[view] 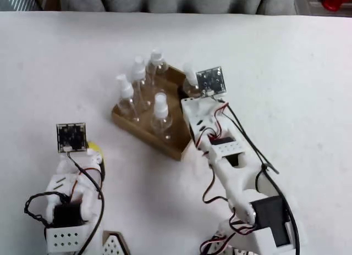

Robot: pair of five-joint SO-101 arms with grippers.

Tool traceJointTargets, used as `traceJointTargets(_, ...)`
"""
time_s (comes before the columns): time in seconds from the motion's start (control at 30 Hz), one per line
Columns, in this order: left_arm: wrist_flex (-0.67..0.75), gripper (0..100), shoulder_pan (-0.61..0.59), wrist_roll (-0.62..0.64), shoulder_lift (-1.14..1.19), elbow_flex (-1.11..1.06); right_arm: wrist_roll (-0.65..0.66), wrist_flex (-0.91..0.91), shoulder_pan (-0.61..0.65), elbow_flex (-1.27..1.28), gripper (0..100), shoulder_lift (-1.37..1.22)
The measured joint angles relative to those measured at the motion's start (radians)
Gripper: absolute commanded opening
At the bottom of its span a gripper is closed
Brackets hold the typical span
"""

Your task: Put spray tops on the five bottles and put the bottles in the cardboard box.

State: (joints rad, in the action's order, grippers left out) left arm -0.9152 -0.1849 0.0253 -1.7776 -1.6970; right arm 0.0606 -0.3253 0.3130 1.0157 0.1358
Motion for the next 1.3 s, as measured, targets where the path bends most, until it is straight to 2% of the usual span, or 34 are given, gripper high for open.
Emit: traceJointTargets(1.3,0.0,2,0.0,0.0,0.0,0.0,0.002,-0.014,0.025,0.031,1.9,0.003)
